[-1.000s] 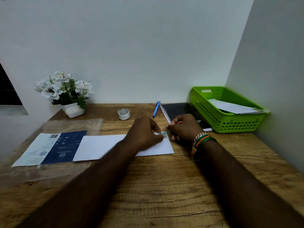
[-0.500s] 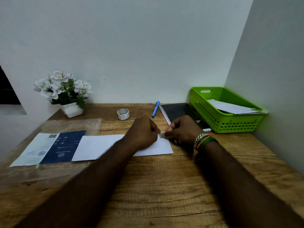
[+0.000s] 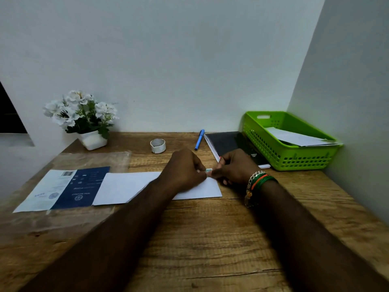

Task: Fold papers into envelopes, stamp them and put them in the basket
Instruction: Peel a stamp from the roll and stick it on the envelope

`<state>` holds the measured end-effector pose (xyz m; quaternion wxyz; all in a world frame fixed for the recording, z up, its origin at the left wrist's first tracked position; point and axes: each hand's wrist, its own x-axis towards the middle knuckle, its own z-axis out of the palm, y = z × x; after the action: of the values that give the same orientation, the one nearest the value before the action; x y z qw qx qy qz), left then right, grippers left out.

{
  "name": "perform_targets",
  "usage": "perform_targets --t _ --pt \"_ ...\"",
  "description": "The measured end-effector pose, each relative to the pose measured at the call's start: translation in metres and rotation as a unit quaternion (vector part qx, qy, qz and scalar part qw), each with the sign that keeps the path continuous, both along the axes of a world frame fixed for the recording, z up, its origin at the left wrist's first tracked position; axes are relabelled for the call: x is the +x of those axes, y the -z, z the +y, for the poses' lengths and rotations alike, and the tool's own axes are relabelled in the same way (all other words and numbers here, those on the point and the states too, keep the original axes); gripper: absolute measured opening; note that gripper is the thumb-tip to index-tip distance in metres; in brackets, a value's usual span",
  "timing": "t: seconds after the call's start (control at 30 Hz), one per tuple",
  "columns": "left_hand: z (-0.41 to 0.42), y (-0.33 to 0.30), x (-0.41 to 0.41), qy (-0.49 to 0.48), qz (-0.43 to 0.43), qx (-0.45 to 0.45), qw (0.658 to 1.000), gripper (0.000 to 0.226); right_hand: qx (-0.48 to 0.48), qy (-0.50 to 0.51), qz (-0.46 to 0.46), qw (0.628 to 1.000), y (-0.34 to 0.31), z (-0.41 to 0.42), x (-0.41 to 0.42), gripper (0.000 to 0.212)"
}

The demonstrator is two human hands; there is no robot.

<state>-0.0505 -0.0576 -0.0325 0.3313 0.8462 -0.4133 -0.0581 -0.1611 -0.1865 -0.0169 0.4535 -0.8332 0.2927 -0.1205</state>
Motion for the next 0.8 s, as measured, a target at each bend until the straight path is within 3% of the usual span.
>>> perform_targets --t 0.1,0.23,0.4,0.63,0.8 --pt "-0.001 0.0 0.0 -0.004 0.01 -0.002 1.0 0.013 -0.026 -0.006 0.019 0.999 0.003 0.0 0.001 0.026" --pt "-0.002 0.002 0.0 -0.017 0.019 -0.027 0.999 0.019 0.025 -0.003 -0.001 1.0 0.001 -0.002 -0.001 0.026" --pt "-0.003 0.004 0.002 -0.021 0.008 -0.028 0.999 0.005 -0.006 -0.015 0.009 1.0 0.003 0.0 0.001 0.024" --pt "-0.001 0.003 0.005 -0.015 0.01 -0.009 1.0 0.018 0.008 -0.005 -0.002 1.0 -0.001 -0.004 0.001 0.022" --pt "0.01 -0.012 -0.008 0.011 0.017 0.017 1.0 0.03 -0.046 0.037 -0.022 0.998 -0.005 0.005 -0.004 0.018"
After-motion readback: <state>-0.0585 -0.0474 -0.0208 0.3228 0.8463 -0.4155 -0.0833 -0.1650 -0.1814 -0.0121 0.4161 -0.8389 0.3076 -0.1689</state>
